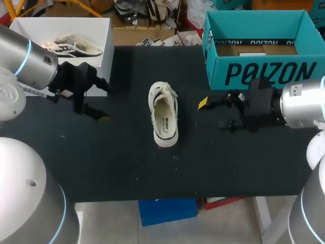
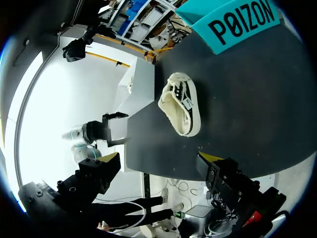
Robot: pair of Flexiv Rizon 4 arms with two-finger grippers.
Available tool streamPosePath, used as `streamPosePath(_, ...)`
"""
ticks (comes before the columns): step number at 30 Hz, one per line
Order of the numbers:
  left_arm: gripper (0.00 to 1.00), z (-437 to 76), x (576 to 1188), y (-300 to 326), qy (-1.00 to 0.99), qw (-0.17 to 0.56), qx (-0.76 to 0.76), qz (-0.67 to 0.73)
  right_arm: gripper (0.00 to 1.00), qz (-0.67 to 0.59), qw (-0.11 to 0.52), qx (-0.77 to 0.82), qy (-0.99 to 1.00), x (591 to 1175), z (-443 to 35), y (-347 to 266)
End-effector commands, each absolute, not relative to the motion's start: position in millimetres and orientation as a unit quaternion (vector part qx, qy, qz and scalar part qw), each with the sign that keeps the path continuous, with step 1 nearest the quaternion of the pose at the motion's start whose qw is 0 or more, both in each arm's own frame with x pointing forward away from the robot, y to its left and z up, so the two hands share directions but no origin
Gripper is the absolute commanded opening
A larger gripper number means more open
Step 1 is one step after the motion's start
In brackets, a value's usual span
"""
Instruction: Take the shoe out of the shoebox, open the shoe tongue, remove and reinsert the insole, then place the shoe into the shoebox
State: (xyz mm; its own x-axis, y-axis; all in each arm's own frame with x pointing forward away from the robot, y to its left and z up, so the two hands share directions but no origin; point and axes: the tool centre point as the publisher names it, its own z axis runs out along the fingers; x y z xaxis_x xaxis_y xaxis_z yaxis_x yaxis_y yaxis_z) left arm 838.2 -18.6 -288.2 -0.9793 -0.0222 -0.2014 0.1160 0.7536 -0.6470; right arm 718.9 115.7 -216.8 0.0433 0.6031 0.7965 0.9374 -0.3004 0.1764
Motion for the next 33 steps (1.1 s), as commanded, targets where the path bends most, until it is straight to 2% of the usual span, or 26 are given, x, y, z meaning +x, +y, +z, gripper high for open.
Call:
streamPosePath(1,1.00,-289.2,837.2,-18.8,0.931,0.100,0.025,-0.350,1.00,-0.256,0.142,-0.717,-0.633,772.3,-228.1,144.3)
streamPosePath(4,1.00,-289.2,837.2,-18.8,0.931,0.100,0.025,-0.350,1.00,-0.217,0.120,-0.710,-0.660,787.1,-233.0,151.5)
streamPosePath(21,1.00,-289.2,837.2,-18.8,0.931,0.100,0.025,-0.350,1.00,-0.217,0.120,-0.710,-0.660,787.1,-233.0,151.5)
streamPosePath(33,1.00,-289.2,837.2,-18.8,0.931,0.100,0.025,-0.350,1.00,-0.133,0.108,-0.658,-0.733,822.8,-231.7,167.5)
